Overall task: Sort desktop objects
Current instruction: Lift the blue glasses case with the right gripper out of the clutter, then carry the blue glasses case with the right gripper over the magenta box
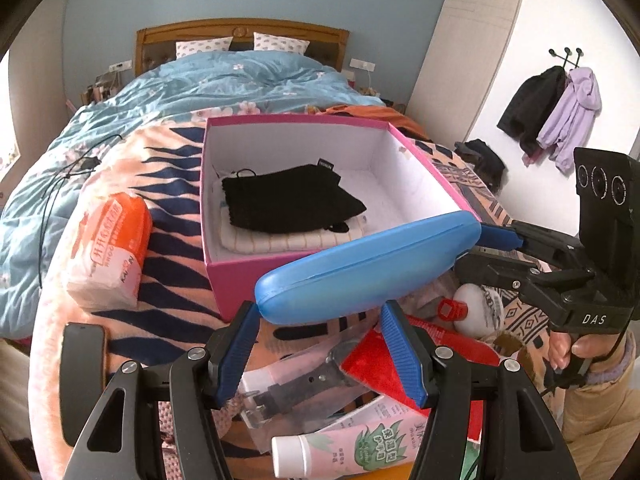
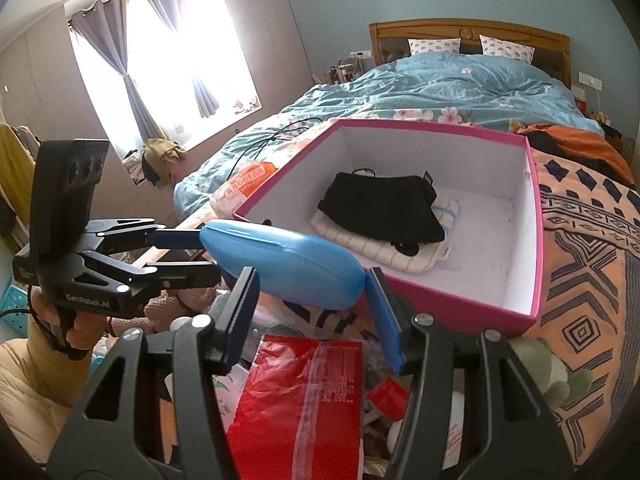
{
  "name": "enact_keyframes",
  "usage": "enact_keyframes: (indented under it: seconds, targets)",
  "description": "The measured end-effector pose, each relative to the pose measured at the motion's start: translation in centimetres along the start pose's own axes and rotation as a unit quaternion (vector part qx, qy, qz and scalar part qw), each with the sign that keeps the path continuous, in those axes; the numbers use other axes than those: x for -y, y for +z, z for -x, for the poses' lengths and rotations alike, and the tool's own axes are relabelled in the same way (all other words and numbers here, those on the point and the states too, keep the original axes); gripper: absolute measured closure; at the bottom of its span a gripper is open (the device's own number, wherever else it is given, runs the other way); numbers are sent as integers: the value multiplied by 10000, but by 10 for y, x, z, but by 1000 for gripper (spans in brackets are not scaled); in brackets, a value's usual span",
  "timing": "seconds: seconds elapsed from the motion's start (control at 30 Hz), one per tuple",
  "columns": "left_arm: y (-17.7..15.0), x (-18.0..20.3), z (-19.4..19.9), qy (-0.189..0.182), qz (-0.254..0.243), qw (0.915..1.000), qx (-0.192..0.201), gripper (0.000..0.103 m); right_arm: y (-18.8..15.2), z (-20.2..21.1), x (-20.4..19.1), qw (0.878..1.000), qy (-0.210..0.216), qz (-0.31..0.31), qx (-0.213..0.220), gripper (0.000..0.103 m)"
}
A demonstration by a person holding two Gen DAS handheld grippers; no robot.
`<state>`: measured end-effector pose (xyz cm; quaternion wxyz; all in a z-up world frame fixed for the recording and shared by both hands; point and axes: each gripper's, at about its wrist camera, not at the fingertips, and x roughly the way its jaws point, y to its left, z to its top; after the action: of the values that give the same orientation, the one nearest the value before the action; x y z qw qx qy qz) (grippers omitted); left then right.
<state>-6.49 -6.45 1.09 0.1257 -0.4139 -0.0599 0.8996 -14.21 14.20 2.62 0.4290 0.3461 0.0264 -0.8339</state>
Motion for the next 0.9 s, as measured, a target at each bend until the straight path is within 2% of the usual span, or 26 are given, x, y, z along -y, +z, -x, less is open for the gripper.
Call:
enact_keyframes:
  seconds: [0.9]
  targets:
    - [31,-2,8,172,-34,9996,220,40,23,-6,15,9998,137,-106,76,46]
